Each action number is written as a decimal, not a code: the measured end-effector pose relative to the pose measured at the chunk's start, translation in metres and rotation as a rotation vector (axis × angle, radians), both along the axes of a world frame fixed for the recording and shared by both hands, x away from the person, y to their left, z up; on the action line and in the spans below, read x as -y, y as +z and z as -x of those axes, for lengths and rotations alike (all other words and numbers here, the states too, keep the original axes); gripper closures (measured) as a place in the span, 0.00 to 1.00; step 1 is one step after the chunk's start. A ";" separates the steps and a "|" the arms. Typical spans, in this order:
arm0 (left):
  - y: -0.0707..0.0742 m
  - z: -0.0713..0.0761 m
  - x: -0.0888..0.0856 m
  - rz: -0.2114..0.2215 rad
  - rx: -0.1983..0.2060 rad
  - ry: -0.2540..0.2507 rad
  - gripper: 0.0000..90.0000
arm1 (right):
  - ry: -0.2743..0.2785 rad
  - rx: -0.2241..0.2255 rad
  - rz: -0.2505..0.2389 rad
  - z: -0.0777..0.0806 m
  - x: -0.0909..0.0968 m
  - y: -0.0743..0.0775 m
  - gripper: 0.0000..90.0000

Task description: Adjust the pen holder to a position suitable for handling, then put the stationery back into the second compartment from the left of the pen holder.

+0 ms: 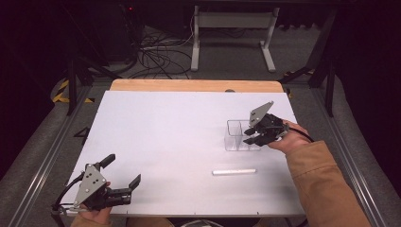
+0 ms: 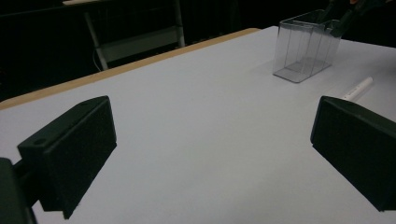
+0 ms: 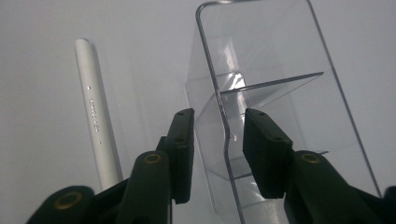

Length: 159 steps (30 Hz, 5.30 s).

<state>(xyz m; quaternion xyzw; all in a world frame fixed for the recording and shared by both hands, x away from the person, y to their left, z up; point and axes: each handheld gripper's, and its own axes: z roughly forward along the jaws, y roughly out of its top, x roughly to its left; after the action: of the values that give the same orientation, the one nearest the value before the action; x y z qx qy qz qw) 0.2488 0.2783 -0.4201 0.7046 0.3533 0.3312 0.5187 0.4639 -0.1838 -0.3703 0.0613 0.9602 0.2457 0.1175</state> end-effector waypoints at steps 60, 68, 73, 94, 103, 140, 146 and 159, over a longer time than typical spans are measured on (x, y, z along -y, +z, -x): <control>-0.002 0.000 0.001 -0.001 -0.007 -0.012 0.01 | 0.189 0.019 0.051 0.024 -0.124 0.011 0.97; -0.002 0.000 0.001 -0.001 -0.004 -0.017 0.01 | 0.197 -0.002 0.072 0.027 -0.158 0.003 0.97; -0.002 0.000 0.001 -0.001 -0.005 -0.019 0.01 | 0.180 -0.013 0.100 0.025 -0.166 -0.001 0.97; -0.002 0.000 0.002 -0.003 -0.008 -0.022 0.01 | 0.178 -0.023 0.121 0.021 -0.175 -0.007 0.95; -0.002 0.000 0.002 -0.002 -0.008 -0.021 0.01 | 0.188 -0.012 0.110 0.022 -0.174 -0.008 0.92; -0.003 0.000 0.003 -0.005 -0.012 -0.018 0.01 | 0.033 0.092 -0.344 0.062 -0.067 0.048 0.28; -0.002 0.000 0.002 -0.003 -0.010 -0.015 0.01 | 0.013 0.100 -0.318 0.071 -0.051 0.038 0.31; -0.003 -0.001 0.004 -0.006 -0.015 -0.019 0.01 | -0.004 0.006 -0.119 0.074 -0.035 -0.004 0.35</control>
<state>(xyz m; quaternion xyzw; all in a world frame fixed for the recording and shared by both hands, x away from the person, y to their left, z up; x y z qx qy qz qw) 0.2494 0.2739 -0.4232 0.7120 0.3493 0.3222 0.5170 0.3896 -0.1484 -0.3738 0.0692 0.9435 0.3021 0.1170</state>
